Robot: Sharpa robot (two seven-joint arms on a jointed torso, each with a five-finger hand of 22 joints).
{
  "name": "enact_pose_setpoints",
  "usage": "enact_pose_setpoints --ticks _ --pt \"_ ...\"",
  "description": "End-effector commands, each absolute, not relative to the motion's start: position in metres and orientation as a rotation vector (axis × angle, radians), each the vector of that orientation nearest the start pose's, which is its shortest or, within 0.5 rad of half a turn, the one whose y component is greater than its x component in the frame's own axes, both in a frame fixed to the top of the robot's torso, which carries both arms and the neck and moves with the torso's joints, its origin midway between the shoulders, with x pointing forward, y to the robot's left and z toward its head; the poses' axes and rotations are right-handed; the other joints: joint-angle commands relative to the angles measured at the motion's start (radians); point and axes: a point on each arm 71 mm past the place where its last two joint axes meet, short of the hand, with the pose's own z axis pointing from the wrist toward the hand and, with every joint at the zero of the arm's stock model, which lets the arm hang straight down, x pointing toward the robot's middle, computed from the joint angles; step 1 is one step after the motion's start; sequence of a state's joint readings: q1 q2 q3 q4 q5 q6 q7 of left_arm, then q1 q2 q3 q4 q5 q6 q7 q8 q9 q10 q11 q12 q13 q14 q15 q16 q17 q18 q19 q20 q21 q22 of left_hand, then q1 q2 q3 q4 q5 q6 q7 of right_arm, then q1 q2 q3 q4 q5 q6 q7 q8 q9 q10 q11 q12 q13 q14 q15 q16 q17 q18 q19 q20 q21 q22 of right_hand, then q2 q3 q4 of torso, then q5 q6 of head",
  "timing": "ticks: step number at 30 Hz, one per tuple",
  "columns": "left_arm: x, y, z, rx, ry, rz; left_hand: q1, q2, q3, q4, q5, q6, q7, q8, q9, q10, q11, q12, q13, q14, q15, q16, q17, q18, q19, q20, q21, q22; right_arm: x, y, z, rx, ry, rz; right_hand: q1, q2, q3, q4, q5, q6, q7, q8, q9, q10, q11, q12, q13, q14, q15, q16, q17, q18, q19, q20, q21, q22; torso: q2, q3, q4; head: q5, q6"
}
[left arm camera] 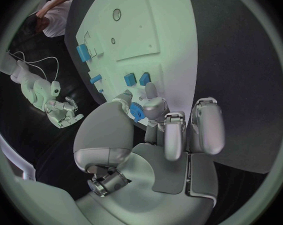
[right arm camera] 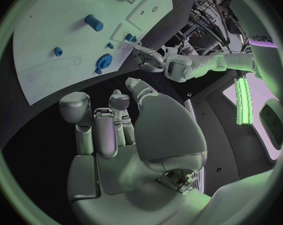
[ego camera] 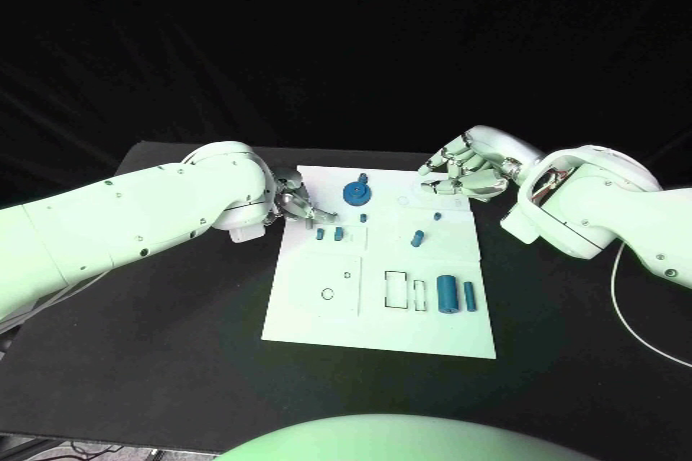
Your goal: Assemble the parts on the task board
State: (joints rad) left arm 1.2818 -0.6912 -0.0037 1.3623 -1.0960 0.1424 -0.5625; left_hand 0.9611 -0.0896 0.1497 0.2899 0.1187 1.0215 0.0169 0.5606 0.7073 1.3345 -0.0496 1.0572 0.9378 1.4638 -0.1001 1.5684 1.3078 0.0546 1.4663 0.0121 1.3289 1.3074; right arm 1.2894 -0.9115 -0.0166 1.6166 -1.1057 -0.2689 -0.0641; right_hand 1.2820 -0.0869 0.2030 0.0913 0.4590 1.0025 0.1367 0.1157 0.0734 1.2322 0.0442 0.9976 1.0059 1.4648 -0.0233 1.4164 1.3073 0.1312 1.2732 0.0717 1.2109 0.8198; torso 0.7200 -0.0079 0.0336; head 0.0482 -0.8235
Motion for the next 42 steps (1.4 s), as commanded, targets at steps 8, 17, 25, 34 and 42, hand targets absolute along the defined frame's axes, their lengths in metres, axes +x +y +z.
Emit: enact_pose_setpoints --ticks 8,17,25,34,42 --pt "0.534 0.171 -0.155 -0.224 1.928 -0.798 0.314 0.027 -0.008 -0.103 0.019 -0.289 0.149 -0.124 -0.096 -0.473 0.138 -0.373 -0.326 -0.351 0.122 -0.657 -0.432 0.102 -0.411 0.087 -0.719 -0.426 0.483 -0.206 -0.133 0.092 1.702 0.877 -0.008 -0.004 0.001 0.005 0.006 0.005 0.0 0.004 -0.001 -0.006 0.002 -0.003 -0.001 0.056 -0.007 -0.003 0.02 0.002 -0.009 0.002 -0.006 -0.001 0.0 0.0 0.0005 -0.006 0.01" --pt "0.534 0.137 -0.155 0.088 1.743 -0.876 0.533 -0.029 0.136 -0.197 0.001 -0.243 0.142 -0.274 -0.314 -0.462 0.16 -0.61 -0.591 -0.413 0.142 -0.82 -0.596 0.127 -0.442 0.123 -0.856 -0.531 0.484 -0.204 -0.133 0.094 1.696 0.879 -0.007 -0.003 0.003 0.005 0.007 0.004 -0.001 0.004 -0.001 -0.007 0.002 -0.003 -0.002 0.055 -0.007 -0.004 0.019 0.002 -0.01 0.002 -0.008 -0.004 0.001 0.0 -0.0024 -0.014 0.024" --pt "0.535 0.12 -0.169 0.258 1.703 -0.802 0.474 -0.061 0.094 -0.182 -0.061 -0.137 0.136 -0.352 -0.441 -0.392 0.155 -0.705 -0.739 -0.349 0.136 -0.798 -0.651 0.129 -0.381 0.128 -0.885 -0.568 0.484 -0.205 -0.133 0.094 1.694 0.879 -0.006 -0.003 0.003 0.005 0.008 0.004 -0.001 0.004 -0.002 -0.007 0.001 -0.003 -0.002 0.055 -0.007 -0.004 0.019 0.002 -0.009 0.002 -0.008 -0.003 0.001 0.0011 -0.0016 -0.02 0.026" --pt "0.533 0.113 -0.186 0.336 1.767 -0.719 0.492 -0.04 0.084 -0.184 -0.027 -0.033 0.124 -0.373 -0.504 -0.307 0.138 -0.734 -0.809 -0.106 0.113 -0.355 -0.288 0.113 -0.191 0.098 -0.677 -0.423 0.484 -0.204 -0.133 0.094 1.695 0.879 -0.004 -0.002 0.005 0.005 0.009 0.004 -0.001 0.004 -0.002 -0.006 0.001 -0.002 -0.001 0.056 -0.007 -0.003 0.021 0.002 -0.009 0.002 -0.007 -0.002 0.002 0.0006 -0.0012 -0.026 0.029" --pt "0.535 0.108 -0.196 0.353 1.81 -0.677 0.495 -0.038 0.108 -0.182 -0.02 -0.008 0.125 -0.394 -0.537 -0.28 0.136 -0.766 -0.846 -0.07 0.112 -0.261 -0.21 0.087 -0.143 0.097 -0.492 -0.268 0.484 -0.203 -0.133 0.094 1.695 0.88 -0.004 -0.002 0.005 0.005 0.009 0.004 -0.001 0.004 -0.002 -0.006 0.001 -0.002 -0.001 0.056 -0.007 -0.003 0.021 0.002 -0.009 0.002 -0.007 -0.002 0.002 0.0004 -0.0009 -0.031 0.029"
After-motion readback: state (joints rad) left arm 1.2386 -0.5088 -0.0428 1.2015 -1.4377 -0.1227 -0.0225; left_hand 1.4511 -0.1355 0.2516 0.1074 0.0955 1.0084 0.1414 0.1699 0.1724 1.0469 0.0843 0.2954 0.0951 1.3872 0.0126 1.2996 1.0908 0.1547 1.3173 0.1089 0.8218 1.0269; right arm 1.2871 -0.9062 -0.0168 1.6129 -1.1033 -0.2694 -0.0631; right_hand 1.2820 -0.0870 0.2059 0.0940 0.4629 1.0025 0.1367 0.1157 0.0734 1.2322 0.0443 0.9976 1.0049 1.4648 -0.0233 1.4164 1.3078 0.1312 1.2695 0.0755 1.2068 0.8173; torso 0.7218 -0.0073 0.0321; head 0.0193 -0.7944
